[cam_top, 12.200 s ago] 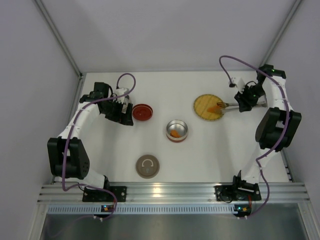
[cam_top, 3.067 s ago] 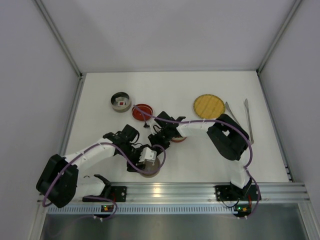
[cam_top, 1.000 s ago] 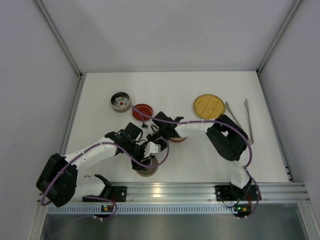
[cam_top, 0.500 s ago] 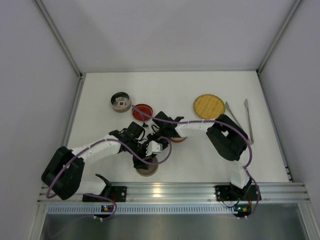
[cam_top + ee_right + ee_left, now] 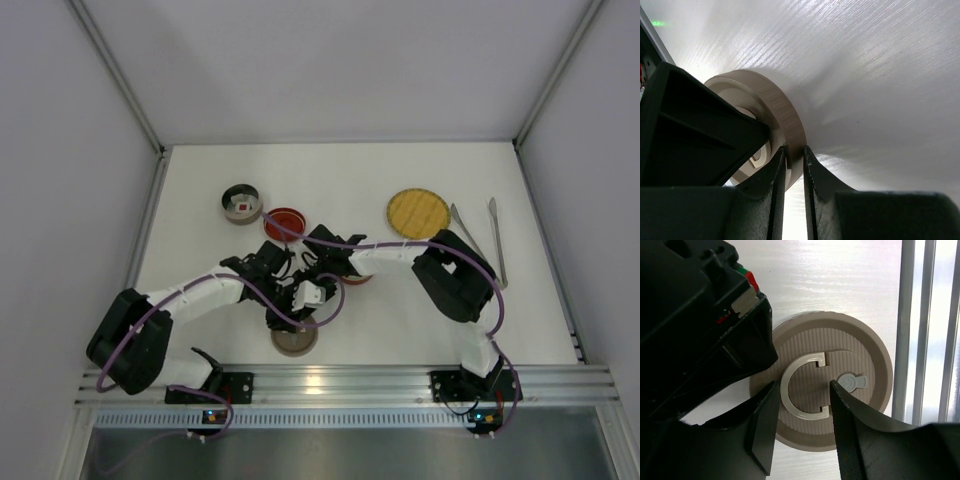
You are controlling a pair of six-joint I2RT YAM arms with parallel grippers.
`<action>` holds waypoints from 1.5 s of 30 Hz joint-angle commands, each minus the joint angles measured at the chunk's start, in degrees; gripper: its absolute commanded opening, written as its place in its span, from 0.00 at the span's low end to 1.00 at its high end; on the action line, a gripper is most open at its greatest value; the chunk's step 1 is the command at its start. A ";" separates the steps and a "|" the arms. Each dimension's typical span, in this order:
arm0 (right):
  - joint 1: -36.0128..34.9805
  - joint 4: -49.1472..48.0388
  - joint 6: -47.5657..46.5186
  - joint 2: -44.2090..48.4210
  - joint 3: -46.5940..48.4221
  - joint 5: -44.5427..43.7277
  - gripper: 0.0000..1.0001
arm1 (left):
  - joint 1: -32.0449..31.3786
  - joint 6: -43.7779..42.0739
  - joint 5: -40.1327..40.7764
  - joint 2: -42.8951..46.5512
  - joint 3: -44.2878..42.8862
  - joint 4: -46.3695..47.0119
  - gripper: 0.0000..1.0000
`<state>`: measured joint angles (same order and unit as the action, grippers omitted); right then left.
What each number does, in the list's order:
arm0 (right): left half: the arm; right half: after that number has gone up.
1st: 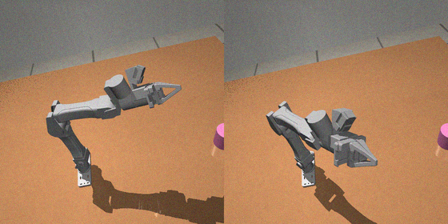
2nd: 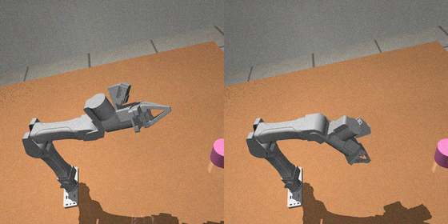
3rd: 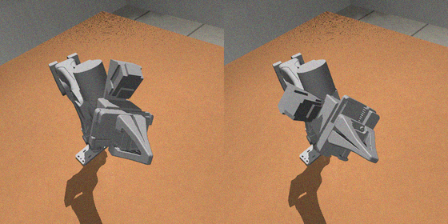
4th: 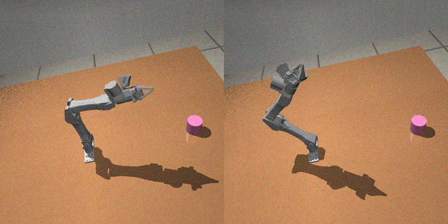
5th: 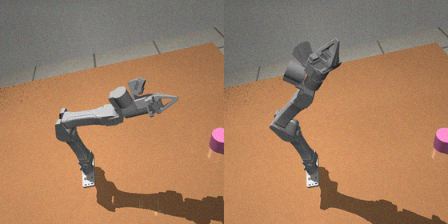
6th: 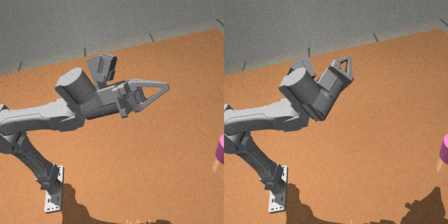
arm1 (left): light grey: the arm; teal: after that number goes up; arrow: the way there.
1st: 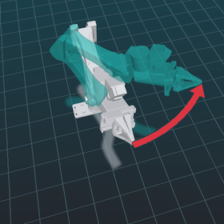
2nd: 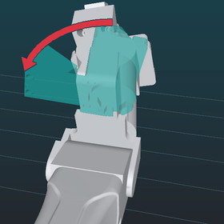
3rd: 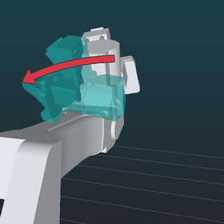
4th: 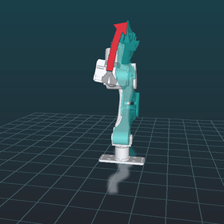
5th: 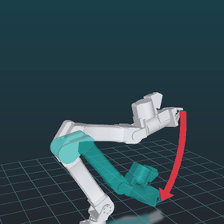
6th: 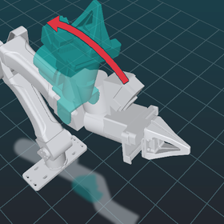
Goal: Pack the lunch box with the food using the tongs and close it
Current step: Pick up the box lid from the center of the board.
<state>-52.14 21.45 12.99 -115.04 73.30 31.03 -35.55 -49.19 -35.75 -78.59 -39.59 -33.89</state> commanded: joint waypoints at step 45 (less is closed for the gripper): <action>-0.68 0.87 -2.53 0.08 0.44 -8.79 0.19 | -0.40 7.44 6.30 10.12 1.36 1.81 0.71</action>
<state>-52.29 21.19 13.02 -115.02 74.02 28.53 -35.94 -42.33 -30.89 -67.00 -36.93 -35.64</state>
